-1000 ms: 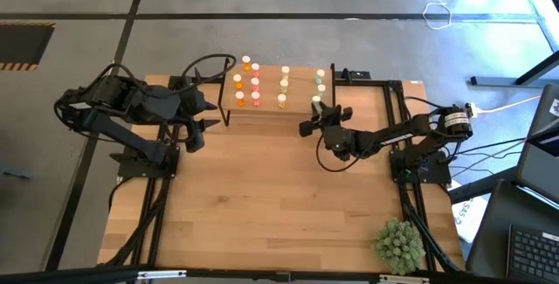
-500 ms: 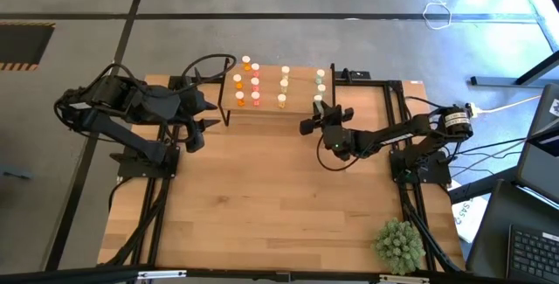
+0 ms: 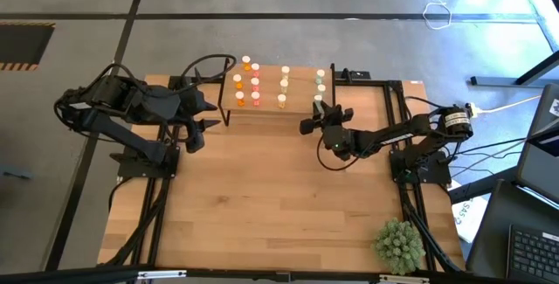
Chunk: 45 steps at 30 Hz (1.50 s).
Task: Pick and place medicine bottles onto shelf by color
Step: Put the blue pill bottle on the shelf aligned with the other blue pill bottles
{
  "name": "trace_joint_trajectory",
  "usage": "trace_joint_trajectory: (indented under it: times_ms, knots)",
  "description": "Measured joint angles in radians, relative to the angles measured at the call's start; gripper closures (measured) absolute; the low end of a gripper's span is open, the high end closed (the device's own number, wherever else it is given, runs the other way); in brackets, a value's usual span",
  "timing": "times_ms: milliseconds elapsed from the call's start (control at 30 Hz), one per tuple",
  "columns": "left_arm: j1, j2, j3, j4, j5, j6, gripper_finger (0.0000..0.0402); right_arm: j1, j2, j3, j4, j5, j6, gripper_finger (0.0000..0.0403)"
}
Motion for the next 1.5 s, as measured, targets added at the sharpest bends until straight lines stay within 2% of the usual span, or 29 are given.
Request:
trace_joint_trajectory:
  times_ms: [433, 867, 1067, 1500]
  knots:
    - [0.000, 0.000, 0.000, 0.000, 0.001, 0.000, 0.0234, 0.000, 0.002, -0.002, -0.018, -0.025, -0.014, 0.0230]
    - [0.000, 0.000, 0.000, 0.000, 0.002, 0.000, 0.0234, 0.000, 0.002, -0.002, -0.010, -0.010, -0.080, 0.0228]
    - [0.000, 0.000, 0.000, 0.000, 0.002, 0.000, 0.0234, 0.000, 0.002, -0.002, -0.008, 0.067, -0.083, 0.0228]
    - [0.000, 0.000, 0.000, 0.000, 0.002, 0.000, 0.0234, 0.001, 0.002, -0.002, -0.007, 0.063, -0.083, 0.0228]
